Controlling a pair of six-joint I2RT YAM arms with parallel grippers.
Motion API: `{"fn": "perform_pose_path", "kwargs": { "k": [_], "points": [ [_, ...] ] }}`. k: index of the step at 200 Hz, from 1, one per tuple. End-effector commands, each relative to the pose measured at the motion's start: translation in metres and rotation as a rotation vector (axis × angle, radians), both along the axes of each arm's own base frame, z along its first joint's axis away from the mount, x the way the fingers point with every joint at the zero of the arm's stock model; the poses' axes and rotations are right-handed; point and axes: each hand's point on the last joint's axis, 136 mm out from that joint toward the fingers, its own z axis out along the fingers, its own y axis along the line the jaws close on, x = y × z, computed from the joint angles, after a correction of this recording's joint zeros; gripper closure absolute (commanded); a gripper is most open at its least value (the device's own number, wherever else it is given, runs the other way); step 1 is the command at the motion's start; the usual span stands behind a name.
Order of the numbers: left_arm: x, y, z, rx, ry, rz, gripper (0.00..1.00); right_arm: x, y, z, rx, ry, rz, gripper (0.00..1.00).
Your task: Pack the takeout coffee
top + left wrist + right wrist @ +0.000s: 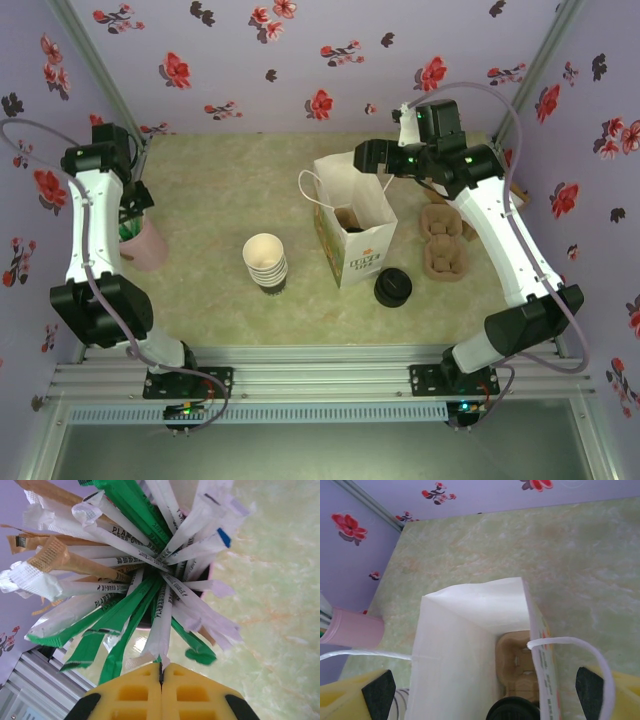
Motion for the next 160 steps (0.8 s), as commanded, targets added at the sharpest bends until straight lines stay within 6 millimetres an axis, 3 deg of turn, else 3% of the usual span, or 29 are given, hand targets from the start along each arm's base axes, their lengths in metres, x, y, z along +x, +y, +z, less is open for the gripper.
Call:
{"fn": "perform_pose_path", "kwargs": {
  "k": [1,48,74,131,160],
  "points": [
    [-0.01,-0.008,0.029,0.015,-0.045,-0.025,1.0,-0.005,0.011,0.01,0.062,0.002,0.05,0.05],
    [-0.022,-0.023,0.074,0.022,-0.146,-0.059,1.0,-0.033,0.036,0.023,0.09,0.005,0.171,0.05],
    [-0.031,-0.034,0.104,0.013,-0.219,-0.086,1.0,-0.04,0.038,0.026,0.072,0.008,0.166,0.05],
    [-0.044,-0.065,0.164,-0.097,-0.468,-0.153,1.0,-0.05,0.014,0.057,0.067,-0.057,0.043,0.04],
    [-0.046,-0.082,0.191,-0.18,-0.594,-0.192,1.0,-0.055,-0.001,0.063,0.054,-0.069,-0.024,0.04]
  ]
}}
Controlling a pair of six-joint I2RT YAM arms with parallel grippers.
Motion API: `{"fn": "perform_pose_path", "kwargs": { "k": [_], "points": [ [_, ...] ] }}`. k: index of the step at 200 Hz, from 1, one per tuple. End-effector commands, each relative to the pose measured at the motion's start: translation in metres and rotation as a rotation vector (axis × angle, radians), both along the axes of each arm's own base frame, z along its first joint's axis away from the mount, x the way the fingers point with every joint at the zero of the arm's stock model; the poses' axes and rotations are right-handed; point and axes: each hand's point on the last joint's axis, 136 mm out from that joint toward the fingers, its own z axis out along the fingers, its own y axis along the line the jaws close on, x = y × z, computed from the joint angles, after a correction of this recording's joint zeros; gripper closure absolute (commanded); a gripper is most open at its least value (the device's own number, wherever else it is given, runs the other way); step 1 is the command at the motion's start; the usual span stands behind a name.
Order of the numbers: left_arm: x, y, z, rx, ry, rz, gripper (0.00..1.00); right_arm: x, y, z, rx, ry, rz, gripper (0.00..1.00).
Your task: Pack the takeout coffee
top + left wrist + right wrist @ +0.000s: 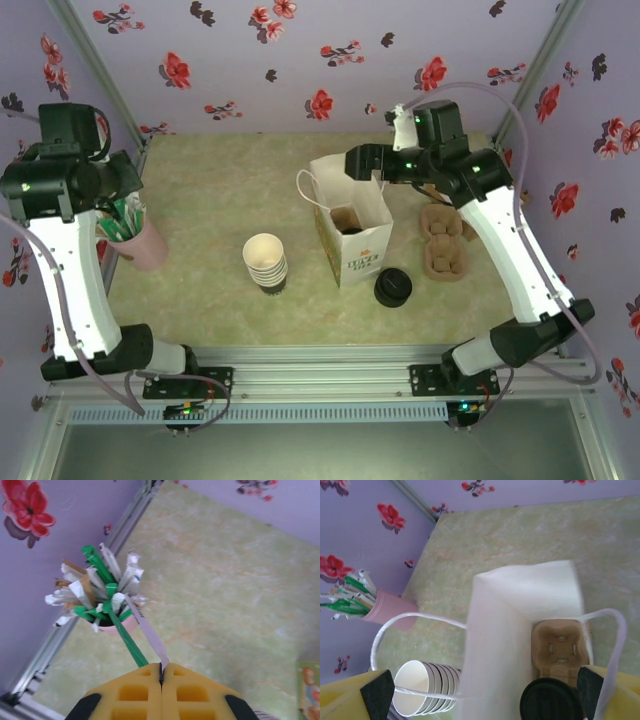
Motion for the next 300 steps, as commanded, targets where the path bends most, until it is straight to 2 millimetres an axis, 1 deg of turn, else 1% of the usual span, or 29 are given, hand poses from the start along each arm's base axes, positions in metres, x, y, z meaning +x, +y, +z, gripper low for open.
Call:
{"fn": "perform_pose_path", "kwargs": {
  "k": [1,14,27,39,59,73,84,111,129,148,163,188,202,215,246,266,290,300],
  "points": [
    [-0.003,-0.021,0.023,-0.098,-0.104,-0.061,1.0,-0.009,-0.02,0.025,0.005,-0.048,-0.091,0.04],
    [-0.004,-0.027,0.032,-0.124,-0.141,-0.083,1.0,-0.012,-0.025,0.026,0.004,-0.052,-0.112,0.04],
    [-0.005,-0.028,0.036,-0.126,-0.155,-0.088,1.0,-0.014,-0.027,0.026,0.009,-0.046,-0.124,0.04],
    [-0.007,-0.026,0.033,-0.11,-0.146,-0.082,1.0,-0.015,-0.027,0.024,0.014,-0.035,-0.129,0.04],
    [-0.007,-0.018,0.023,-0.077,-0.114,-0.058,1.0,-0.016,-0.027,0.022,0.023,-0.026,-0.132,0.04],
    [-0.005,-0.018,0.021,-0.08,-0.115,-0.057,1.0,-0.017,-0.027,0.021,0.026,-0.02,-0.13,0.05],
    [-0.003,-0.023,0.021,-0.101,-0.118,-0.075,1.0,-0.018,-0.023,0.02,0.033,-0.013,-0.113,0.05],
    [0.005,-0.039,0.02,-0.172,-0.119,-0.139,1.0,-0.023,-0.011,0.026,0.045,-0.037,-0.053,0.06],
    [0.01,-0.051,0.022,-0.219,-0.131,-0.183,1.0,-0.028,0.002,0.03,0.035,-0.063,0.003,0.06],
    [0.016,-0.073,0.023,-0.301,-0.134,-0.271,1.0,-0.037,0.018,0.037,0.037,-0.099,0.092,0.1],
    [0.018,-0.091,0.026,-0.352,-0.133,-0.342,1.0,-0.043,0.032,0.042,0.039,-0.137,0.159,0.14],
    [0.019,-0.113,0.03,-0.42,-0.144,-0.439,1.0,-0.052,0.053,0.052,0.051,-0.209,0.261,0.23],
    [0.02,-0.127,0.031,-0.475,-0.145,-0.503,1.0,-0.054,0.065,0.055,0.049,-0.244,0.309,0.26],
    [0.021,-0.139,0.031,-0.518,-0.143,-0.557,1.0,-0.053,0.077,0.055,0.039,-0.257,0.346,0.3],
    [0.018,-0.156,0.034,-0.587,-0.151,-0.64,1.0,-0.053,0.111,0.055,0.006,-0.29,0.456,0.37],
    [0.016,-0.165,0.035,-0.629,-0.149,-0.693,1.0,-0.051,0.135,0.05,-0.017,-0.309,0.518,0.4],
    [0.017,-0.167,0.028,-0.638,-0.13,-0.702,1.0,-0.042,0.158,0.039,-0.04,-0.325,0.564,0.43],
    [0.015,-0.169,0.027,-0.641,-0.127,-0.71,1.0,-0.038,0.165,0.038,-0.048,-0.339,0.576,0.46]
  ]
}}
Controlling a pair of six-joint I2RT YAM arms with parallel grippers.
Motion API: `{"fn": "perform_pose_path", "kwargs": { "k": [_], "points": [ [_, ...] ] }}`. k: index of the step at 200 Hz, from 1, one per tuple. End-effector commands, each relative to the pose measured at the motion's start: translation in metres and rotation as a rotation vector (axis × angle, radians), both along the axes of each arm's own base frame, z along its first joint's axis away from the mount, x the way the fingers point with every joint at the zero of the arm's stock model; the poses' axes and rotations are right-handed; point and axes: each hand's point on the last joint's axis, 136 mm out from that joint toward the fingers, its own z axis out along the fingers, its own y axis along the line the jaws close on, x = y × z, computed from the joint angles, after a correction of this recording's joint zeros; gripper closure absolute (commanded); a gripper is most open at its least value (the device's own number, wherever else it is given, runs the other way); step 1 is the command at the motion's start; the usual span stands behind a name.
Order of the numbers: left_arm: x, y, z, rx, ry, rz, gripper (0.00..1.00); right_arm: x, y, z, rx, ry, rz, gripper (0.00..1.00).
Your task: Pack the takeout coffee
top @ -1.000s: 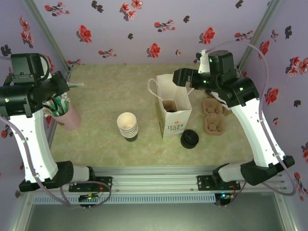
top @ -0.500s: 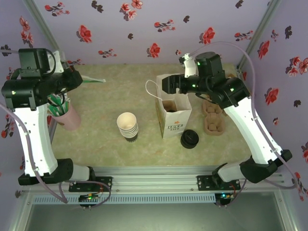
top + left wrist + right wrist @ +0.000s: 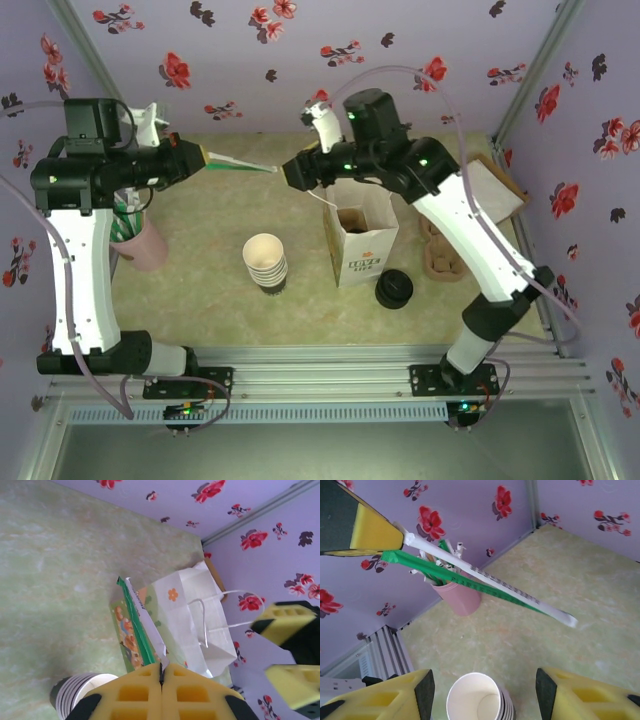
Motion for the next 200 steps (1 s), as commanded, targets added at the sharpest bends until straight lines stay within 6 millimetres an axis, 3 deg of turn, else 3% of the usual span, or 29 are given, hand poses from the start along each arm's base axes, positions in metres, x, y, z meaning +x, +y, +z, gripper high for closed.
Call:
{"fn": "perform_pose_path", "kwargs": {
  "k": [1,36,76,158,200],
  "points": [
    [-0.007,-0.011,0.01,-0.046,-0.037,-0.065,1.0,0.003,0.017,-0.002,-0.025,-0.066,0.066,0.47],
    [-0.013,-0.02,0.004,-0.063,-0.019,-0.125,1.0,0.014,0.04,-0.015,-0.037,-0.075,0.117,0.54],
    [-0.018,-0.03,-0.009,-0.038,0.008,-0.186,1.0,0.025,0.059,-0.022,-0.031,-0.077,0.156,0.55],
    [-0.016,-0.034,-0.018,-0.027,0.029,-0.207,1.0,0.017,0.076,-0.033,-0.045,-0.14,0.215,0.53],
    [-0.016,-0.035,-0.018,-0.03,0.03,-0.216,1.0,0.016,0.086,-0.034,-0.047,-0.171,0.225,0.57]
  ]
}}
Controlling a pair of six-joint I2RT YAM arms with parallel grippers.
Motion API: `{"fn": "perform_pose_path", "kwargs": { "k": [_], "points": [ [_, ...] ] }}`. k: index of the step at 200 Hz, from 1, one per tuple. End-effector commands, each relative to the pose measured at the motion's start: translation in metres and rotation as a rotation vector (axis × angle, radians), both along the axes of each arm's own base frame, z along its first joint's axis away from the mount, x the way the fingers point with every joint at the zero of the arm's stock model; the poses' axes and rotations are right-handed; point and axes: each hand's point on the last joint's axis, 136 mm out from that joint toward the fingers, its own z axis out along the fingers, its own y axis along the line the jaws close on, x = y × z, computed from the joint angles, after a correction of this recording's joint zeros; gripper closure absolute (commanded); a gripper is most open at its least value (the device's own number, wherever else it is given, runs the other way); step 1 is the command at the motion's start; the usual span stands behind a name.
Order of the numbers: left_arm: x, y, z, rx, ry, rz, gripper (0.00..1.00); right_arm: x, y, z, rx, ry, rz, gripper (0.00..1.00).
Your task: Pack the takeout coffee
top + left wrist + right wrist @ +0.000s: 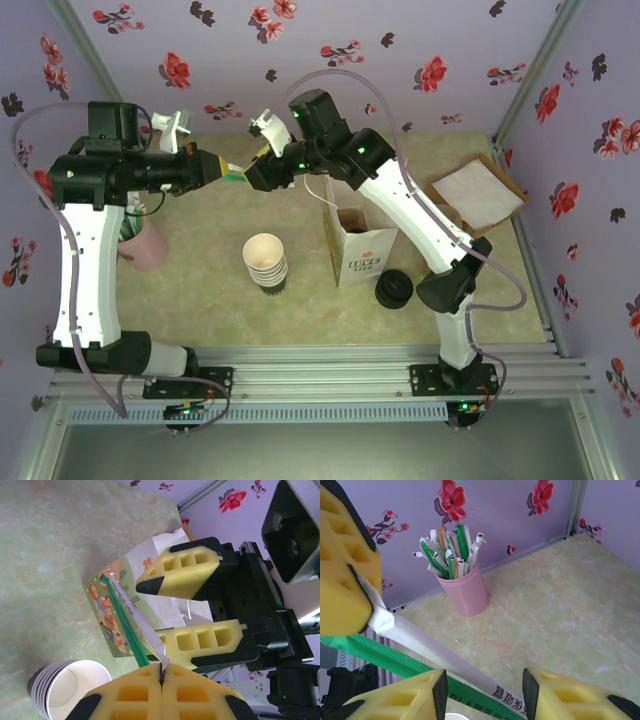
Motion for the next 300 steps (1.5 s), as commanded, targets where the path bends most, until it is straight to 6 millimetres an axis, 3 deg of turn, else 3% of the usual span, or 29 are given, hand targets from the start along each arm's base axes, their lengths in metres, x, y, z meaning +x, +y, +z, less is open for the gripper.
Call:
{"fn": "perform_pose_path", "kwargs": {
  "k": [1,87,142,219,238,263,300],
  "points": [
    [-0.004,-0.006,-0.003,-0.007,0.003,-0.045,1.0,-0.002,0.01,0.002,0.011,-0.051,0.022,0.57],
    [-0.002,-0.01,-0.006,-0.022,0.022,-0.06,1.0,-0.005,0.025,0.0,-0.009,-0.133,0.007,0.6],
    [-0.002,-0.01,-0.006,-0.021,0.022,-0.061,1.0,0.0,0.025,-0.003,-0.045,-0.188,-0.041,0.82],
    [0.007,0.001,-0.011,0.019,0.026,-0.012,0.98,0.005,0.014,-0.023,-0.106,-0.18,-0.102,0.98],
    [0.009,0.002,-0.014,0.022,0.031,-0.012,0.98,0.003,0.015,-0.023,-0.096,-0.168,-0.09,0.83],
    [0.01,0.003,-0.017,0.025,0.038,-0.009,1.0,0.001,0.014,-0.024,-0.072,-0.163,-0.085,0.71],
    [0.012,0.004,-0.017,0.019,0.038,-0.011,1.0,-0.005,0.012,-0.01,0.013,-0.164,-0.058,0.57]
  ]
}}
